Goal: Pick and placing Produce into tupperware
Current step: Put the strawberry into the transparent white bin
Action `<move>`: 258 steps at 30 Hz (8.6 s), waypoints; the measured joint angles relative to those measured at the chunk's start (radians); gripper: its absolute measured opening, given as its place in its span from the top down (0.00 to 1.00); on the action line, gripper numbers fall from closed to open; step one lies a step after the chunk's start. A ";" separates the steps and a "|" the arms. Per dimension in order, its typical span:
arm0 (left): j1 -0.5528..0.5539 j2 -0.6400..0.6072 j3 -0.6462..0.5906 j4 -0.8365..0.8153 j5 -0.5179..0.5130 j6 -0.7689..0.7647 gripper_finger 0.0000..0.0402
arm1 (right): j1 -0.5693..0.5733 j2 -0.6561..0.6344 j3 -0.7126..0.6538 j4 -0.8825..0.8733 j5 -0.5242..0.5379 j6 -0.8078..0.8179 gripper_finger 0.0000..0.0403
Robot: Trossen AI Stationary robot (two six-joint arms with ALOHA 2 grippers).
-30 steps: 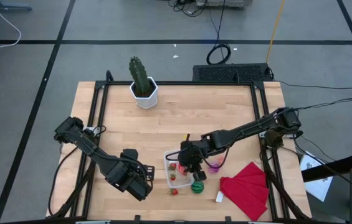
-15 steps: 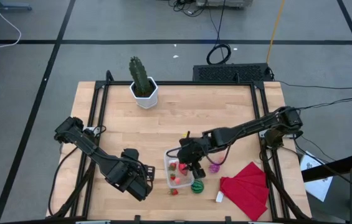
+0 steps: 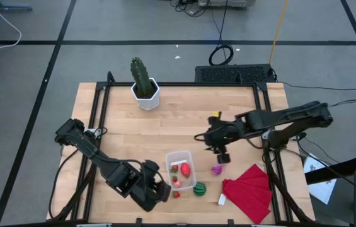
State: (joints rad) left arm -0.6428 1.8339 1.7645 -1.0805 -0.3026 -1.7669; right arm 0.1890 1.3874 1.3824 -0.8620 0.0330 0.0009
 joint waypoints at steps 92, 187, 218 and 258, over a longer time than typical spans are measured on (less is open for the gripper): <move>0.073 0.416 0.000 0.339 0.173 -0.201 0.36 | -0.046 -0.148 -0.245 -0.010 -0.007 -0.069 0.62; 0.010 0.270 0.025 0.086 -0.018 -0.284 0.36 | 0.263 -0.043 -0.245 0.288 -0.090 0.066 0.62; 0.054 0.345 0.024 0.331 0.023 -0.168 0.36 | 0.191 -0.041 -0.245 0.244 -0.086 -0.021 0.62; 0.116 0.347 0.024 0.210 0.014 -0.126 0.36 | 0.190 -0.041 -0.245 0.240 -0.086 -0.051 0.62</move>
State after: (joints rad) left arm -0.5266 2.1811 1.7889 -0.8701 -0.2882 -1.8932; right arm 0.3786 1.3464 1.1378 -0.6216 -0.0532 -0.0498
